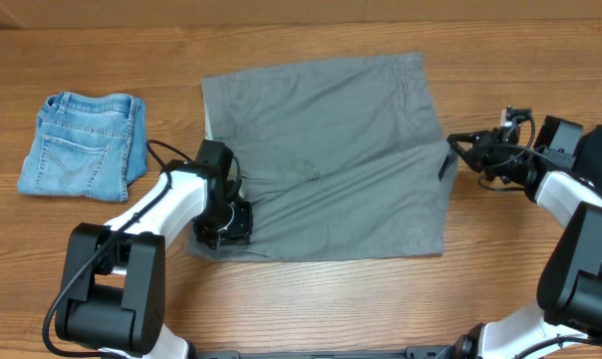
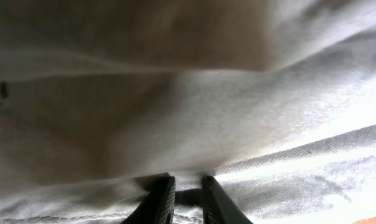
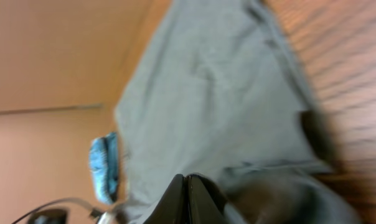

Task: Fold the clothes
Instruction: 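Hold the left gripper on the shorts and tug the right hem outward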

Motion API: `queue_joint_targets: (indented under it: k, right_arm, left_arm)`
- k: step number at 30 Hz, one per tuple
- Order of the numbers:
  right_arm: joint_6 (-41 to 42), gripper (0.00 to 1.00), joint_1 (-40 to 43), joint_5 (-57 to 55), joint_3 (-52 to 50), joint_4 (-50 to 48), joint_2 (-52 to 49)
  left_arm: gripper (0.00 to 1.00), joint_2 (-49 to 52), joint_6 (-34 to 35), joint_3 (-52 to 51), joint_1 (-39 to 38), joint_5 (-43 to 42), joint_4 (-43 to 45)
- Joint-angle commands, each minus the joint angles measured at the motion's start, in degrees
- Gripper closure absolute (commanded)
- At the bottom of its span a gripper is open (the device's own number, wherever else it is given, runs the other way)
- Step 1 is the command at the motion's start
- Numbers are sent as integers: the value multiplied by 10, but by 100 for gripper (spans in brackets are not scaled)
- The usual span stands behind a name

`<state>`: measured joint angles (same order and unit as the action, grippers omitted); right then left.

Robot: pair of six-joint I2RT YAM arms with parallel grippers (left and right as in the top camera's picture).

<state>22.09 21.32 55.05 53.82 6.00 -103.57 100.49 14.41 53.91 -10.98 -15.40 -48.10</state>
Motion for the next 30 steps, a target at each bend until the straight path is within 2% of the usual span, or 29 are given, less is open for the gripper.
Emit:
queue_joint_targets:
  k: [1,2,3,10,16,18,19,20,21,27,30]
  right_arm:
    - [4,85,9,50,3,0,3]
    - [4,69,9,40,3,12,3]
    - [4,63,12,28,3,23,3]
    - [1,63,55,-101,3,141,3]
    - [-25,59,88,-115,2,202,3]
    - [-24,55,77,-113,1,210,3]
    - [-24,50,68,-115,0,209,3]
    - [-24,40,55,-115,0,202,3]
    - [-21,37,43,-115,0,192,3]
    - [93,35,-17,-179,0,120,3]
    - [123,44,-36,-193,0,101,3]
  left_arm:
    - [79,24,-16,-24,12,99,23]
    - [79,24,-16,-24,12,99,23]
    - [79,24,-16,-24,12,99,23]
    - [79,24,-23,-24,12,98,18]
    - [79,24,-24,-24,12,99,19]
    - [79,24,-25,-24,12,99,19]
    - [79,24,-25,-24,12,99,19]
    - [79,24,-24,-24,12,99,19]
    - [79,24,-24,-24,12,99,19]
    - [79,24,-27,-24,12,98,16]
    - [79,24,-26,-24,12,98,14]
